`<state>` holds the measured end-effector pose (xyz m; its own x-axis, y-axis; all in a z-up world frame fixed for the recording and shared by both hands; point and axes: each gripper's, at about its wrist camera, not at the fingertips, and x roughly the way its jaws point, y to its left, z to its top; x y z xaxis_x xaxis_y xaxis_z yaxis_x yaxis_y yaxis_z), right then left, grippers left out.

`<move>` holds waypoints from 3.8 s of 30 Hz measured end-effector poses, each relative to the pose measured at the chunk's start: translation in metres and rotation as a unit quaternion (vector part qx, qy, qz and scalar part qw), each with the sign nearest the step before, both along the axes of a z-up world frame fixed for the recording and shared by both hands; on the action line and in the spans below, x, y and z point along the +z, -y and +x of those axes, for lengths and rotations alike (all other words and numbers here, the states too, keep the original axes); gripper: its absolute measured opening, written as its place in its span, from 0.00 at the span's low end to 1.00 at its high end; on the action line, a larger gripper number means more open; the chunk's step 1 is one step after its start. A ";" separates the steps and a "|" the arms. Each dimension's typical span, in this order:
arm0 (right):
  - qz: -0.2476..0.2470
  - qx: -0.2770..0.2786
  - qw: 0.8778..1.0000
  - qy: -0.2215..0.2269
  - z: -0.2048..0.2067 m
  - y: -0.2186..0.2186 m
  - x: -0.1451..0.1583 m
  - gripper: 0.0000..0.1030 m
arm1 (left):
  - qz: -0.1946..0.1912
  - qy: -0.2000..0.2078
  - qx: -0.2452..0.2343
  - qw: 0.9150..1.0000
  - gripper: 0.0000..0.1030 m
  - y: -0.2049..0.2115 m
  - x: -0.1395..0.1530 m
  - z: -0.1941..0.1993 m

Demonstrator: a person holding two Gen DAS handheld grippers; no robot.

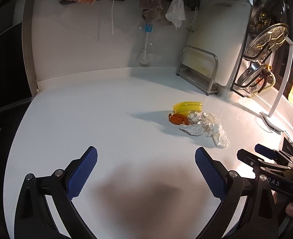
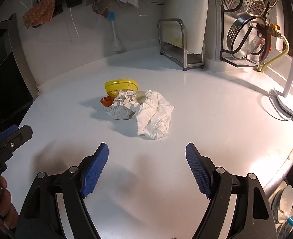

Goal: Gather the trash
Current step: 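Grasp the white tissue with the right gripper, then grasp the crumpled white paper with the left gripper while the right gripper holds the tissue, then carry the paper in the left gripper and tissue in the right gripper over the bin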

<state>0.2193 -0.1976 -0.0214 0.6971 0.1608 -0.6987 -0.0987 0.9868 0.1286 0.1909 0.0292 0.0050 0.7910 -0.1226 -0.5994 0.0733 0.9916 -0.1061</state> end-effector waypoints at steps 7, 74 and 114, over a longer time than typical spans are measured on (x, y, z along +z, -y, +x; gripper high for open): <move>-0.011 0.005 0.999 -0.030 0.056 -0.002 -0.020 0.74 | -0.009 -0.023 -0.003 1.000 0.94 0.006 -0.014 0.022; 0.078 -0.027 0.996 -0.021 0.064 0.061 -0.020 0.14 | 0.060 -0.079 -0.026 0.995 0.27 0.105 -0.033 0.044; 0.076 -0.069 0.994 -0.024 -0.311 0.017 -0.054 0.14 | 0.074 -0.048 -0.175 0.981 0.29 0.095 -0.051 -0.215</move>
<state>-0.0912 -0.2144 -0.0758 0.6862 0.1718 -0.7069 0.0464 0.9594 0.2782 -0.0243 -0.0660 -0.0457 0.6553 -0.2815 -0.7009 0.4078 0.9129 0.0146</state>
